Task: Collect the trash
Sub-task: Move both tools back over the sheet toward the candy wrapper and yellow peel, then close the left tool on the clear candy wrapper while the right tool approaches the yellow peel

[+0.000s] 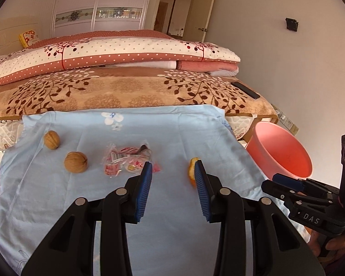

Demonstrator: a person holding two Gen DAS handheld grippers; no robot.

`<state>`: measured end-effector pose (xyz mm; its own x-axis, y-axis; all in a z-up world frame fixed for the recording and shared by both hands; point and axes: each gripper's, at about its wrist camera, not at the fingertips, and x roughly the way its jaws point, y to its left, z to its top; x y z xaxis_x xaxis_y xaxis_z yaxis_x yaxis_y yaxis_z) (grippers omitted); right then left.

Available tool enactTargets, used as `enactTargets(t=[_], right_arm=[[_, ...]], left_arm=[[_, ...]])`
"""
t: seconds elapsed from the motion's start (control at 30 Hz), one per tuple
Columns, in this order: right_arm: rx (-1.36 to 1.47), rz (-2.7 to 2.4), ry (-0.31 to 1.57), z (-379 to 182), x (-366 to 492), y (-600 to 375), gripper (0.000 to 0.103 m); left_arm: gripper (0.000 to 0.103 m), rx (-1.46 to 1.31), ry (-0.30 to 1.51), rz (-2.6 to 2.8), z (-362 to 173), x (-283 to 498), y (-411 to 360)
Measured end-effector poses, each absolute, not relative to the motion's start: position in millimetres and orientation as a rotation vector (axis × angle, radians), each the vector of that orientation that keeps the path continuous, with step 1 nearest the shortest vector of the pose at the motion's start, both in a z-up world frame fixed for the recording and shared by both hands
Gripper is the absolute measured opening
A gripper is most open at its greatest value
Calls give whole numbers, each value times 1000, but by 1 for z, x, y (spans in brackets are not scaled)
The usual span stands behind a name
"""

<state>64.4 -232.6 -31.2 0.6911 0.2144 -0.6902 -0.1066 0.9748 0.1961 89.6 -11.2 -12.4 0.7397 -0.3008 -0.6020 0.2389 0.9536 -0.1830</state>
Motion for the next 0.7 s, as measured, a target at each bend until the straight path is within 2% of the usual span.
enactTargets(t=[0.47,0.7], right_arm=[[109,199,827,-41,74,-209,40],[107,193,838,-43,74,-209,40]], left_arm=[[38,-78,745,-265,-35,128,34],[38,59,785,-326,-48,143,25]])
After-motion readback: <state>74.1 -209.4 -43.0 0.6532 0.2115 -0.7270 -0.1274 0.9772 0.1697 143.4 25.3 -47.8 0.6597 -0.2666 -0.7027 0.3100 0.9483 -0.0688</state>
